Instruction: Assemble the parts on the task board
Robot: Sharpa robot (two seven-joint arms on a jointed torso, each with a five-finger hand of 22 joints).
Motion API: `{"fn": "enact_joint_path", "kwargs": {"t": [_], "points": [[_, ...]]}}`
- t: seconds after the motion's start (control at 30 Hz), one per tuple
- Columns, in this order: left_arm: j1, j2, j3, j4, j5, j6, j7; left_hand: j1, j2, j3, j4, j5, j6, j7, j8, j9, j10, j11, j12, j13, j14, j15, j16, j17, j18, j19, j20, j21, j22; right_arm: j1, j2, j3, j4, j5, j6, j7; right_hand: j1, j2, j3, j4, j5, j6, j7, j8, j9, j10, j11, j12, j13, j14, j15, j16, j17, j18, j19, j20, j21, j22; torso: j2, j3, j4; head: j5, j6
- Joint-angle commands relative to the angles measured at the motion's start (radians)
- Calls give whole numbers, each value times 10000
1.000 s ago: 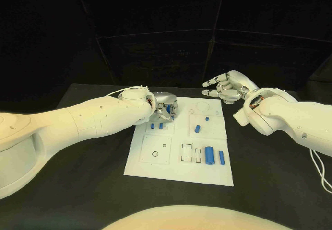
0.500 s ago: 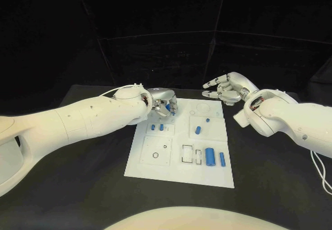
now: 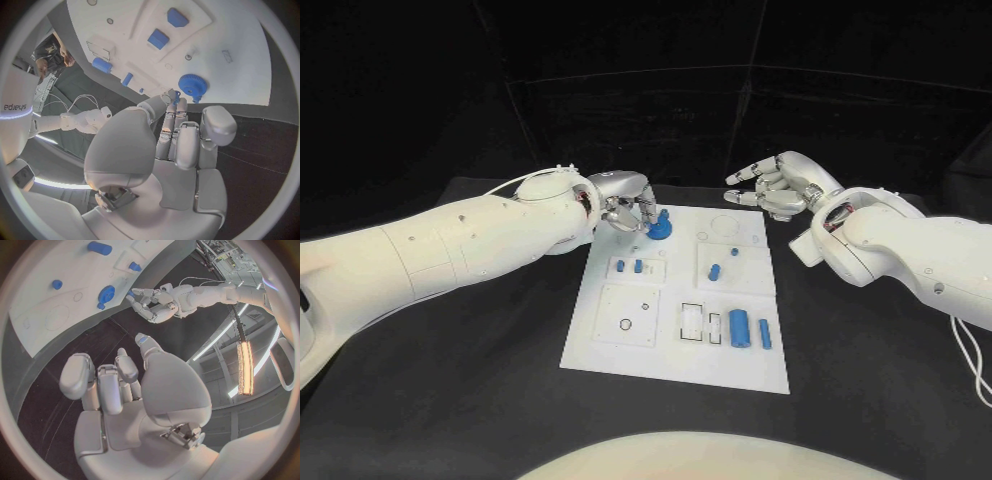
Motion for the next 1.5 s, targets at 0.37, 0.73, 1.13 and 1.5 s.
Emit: {"fn": "enact_joint_path", "kwargs": {"t": [0.37,0.73,1.13,1.5], "points": [[-103,10,-6,-337,124,648,-245,-167,-85,46,38,44,77,15,-95,6,207,-57,-107,21,240,-46,17,-46,-195,35,25,14,4,17,5,6,-2,25,49,86,-64,44,-6,72,-35,-20,-10,63,-11,-56,25,-25,11,502,-90,-58,-8,133,-31,5,-52,-2,6,-3,-20,20,-45],[-215,37,-21,-498,134,994,-332,-186,-95,40,44,45,82,14,-105,6,214,-58,-121,22,236,-45,9,-69,-191,27,27,-4,-14,17,14,6,-9,25,54,82,-53,65,5,84,-30,-16,-10,68,-9,-56,24,-24,7,503,-91,-60,-8,136,-34,4,-61,-18,8,-8,-26,24,-60],[-296,67,-38,-484,136,1107,-303,-206,-105,32,51,43,94,11,-113,8,230,-62,-134,24,235,-45,8,-73,-190,23,28,-7,-14,16,28,6,-19,25,56,85,-53,65,5,84,-30,-16,-10,68,-9,-56,24,-24,7,503,-91,-60,-8,136,-34,4,-61,-18,8,-1,-38,9,-71],[-307,76,-40,-481,136,1185,-346,-218,-102,28,57,41,123,5,-117,13,265,-71,-143,30,235,-49,9,-73,-188,17,29,-14,-16,16,29,6,-23,25,55,82,-53,65,5,84,-30,-16,-10,68,-9,-56,24,-24,7,503,-91,-60,-8,136,-34,4,-61,-18,7,-1,-29,-2,-76]]}}
